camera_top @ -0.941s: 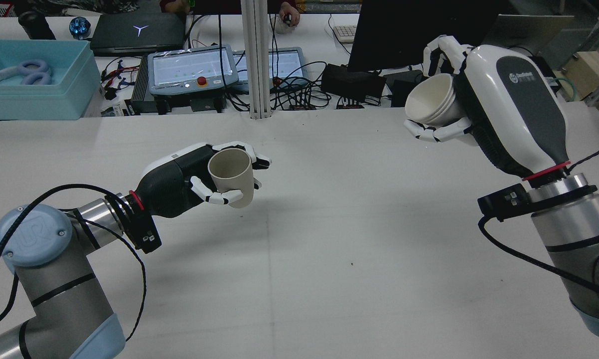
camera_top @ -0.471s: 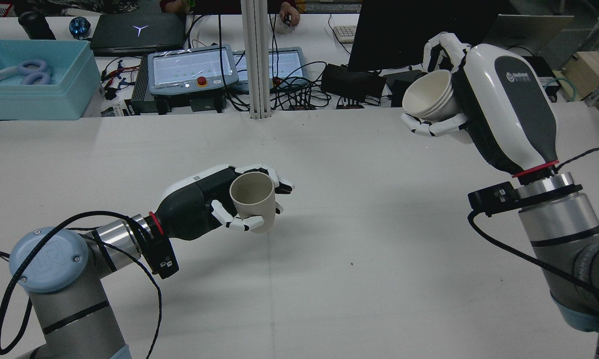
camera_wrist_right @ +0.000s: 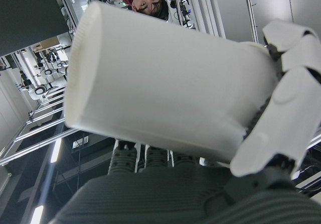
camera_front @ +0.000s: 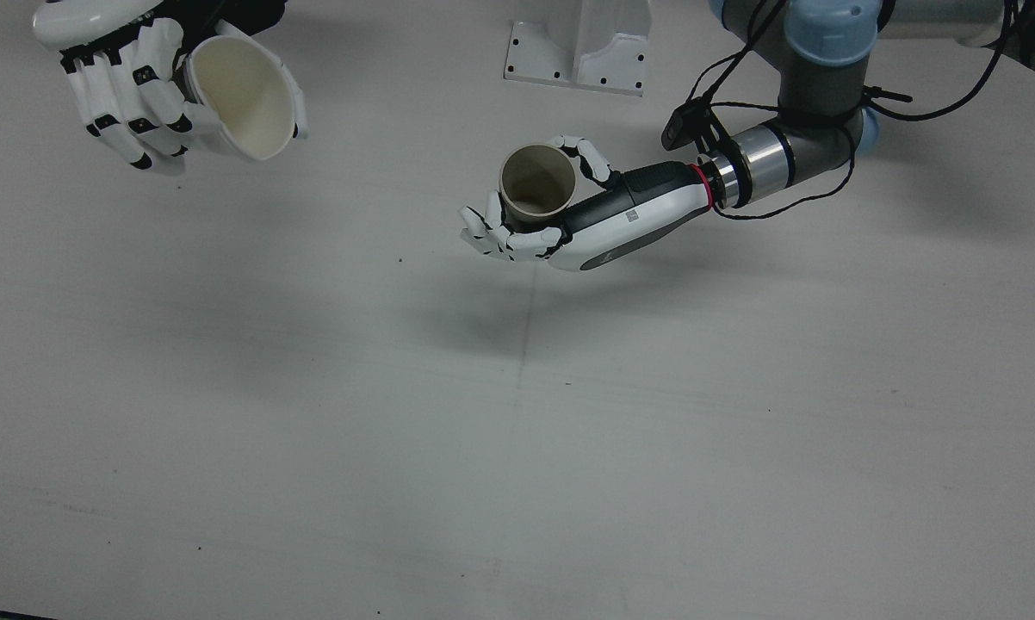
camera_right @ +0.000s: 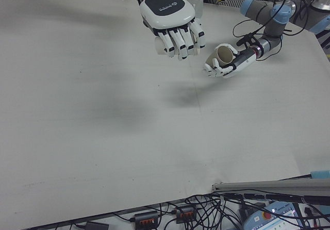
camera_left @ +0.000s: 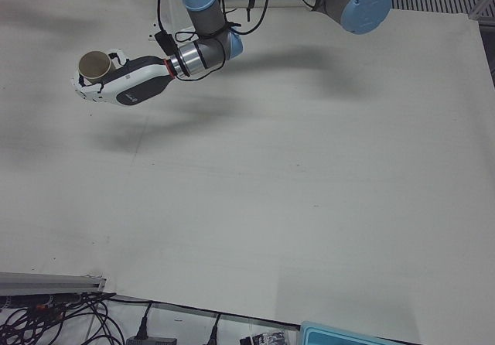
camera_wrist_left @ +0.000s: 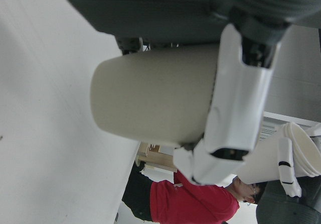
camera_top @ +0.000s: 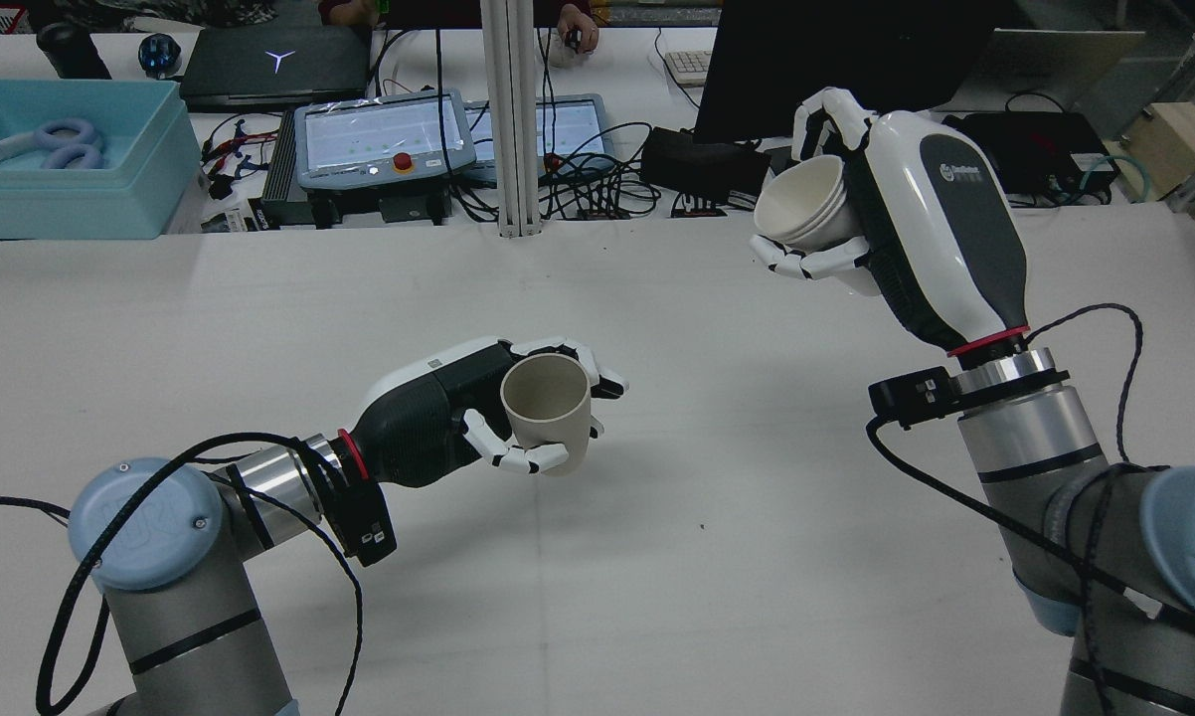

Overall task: Pour water
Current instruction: 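Tilt the white cup over the beige cup's opening with the right hand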

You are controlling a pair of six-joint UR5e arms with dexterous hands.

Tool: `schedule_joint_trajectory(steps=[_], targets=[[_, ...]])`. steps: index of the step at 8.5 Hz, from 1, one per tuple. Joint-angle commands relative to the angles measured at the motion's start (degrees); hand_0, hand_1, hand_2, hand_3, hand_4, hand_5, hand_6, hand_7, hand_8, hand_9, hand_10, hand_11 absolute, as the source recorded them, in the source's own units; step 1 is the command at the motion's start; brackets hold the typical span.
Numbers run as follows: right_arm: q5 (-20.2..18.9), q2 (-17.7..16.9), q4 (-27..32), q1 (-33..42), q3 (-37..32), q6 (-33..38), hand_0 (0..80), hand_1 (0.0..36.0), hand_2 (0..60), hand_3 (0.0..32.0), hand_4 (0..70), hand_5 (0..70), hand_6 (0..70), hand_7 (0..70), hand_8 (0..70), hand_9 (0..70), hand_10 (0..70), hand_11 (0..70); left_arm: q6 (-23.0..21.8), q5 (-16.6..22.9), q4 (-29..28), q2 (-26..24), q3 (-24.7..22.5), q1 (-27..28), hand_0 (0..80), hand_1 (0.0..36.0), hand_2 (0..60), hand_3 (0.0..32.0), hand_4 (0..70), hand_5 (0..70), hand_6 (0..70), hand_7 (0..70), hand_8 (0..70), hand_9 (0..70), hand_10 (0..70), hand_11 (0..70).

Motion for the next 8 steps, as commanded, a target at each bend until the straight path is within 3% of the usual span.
schedule_joint_trajectory(steps=[1, 3, 5, 8], targets=[[-0.72, 1.01, 0.04, -1.10, -2.71, 2.94, 48.8, 15.8, 32.0, 0.0, 10.9, 70.0, 51.9, 69.2, 36.8, 49.2, 43.9, 62.9, 0.85, -0.09, 0.70, -6.21, 4.29, 3.15, 79.5, 36.0, 60.0, 0.0, 21.0, 70.0, 29.6, 27.6, 20.3, 23.4, 21.9, 35.6], [-1.17, 1.01, -1.53, -3.55, -1.50, 1.20, 49.7, 17.5, 34.3, 0.0, 10.9, 70.0, 51.5, 69.8, 35.9, 48.4, 42.1, 60.3, 0.85, -0.09, 0.35, -8.79, 7.64, 4.11, 76.4, 36.0, 60.0, 0.0, 20.9, 70.0, 29.6, 27.3, 20.6, 23.6, 22.1, 35.7], [-3.44, 0.83, -2.59, -4.26, 2.89, -10.11, 49.6, 18.7, 37.2, 0.0, 10.2, 70.0, 49.7, 68.2, 33.9, 47.8, 40.9, 58.7, 1.20, -0.79, -0.53, -9.14, 9.32, 5.26, 76.6, 36.0, 60.0, 0.0, 21.1, 70.0, 30.1, 27.7, 20.9, 24.1, 22.4, 36.1], [-3.72, 0.66, -8.29, -3.65, 7.21, -11.90, 49.6, 19.4, 39.0, 0.0, 9.6, 70.0, 48.7, 66.5, 33.4, 47.1, 40.4, 57.9, 1.12, -1.76, -2.11, -9.67, 11.60, 5.53, 76.8, 36.0, 60.0, 0.0, 21.8, 70.0, 31.2, 28.4, 21.7, 24.9, 22.5, 36.3]])
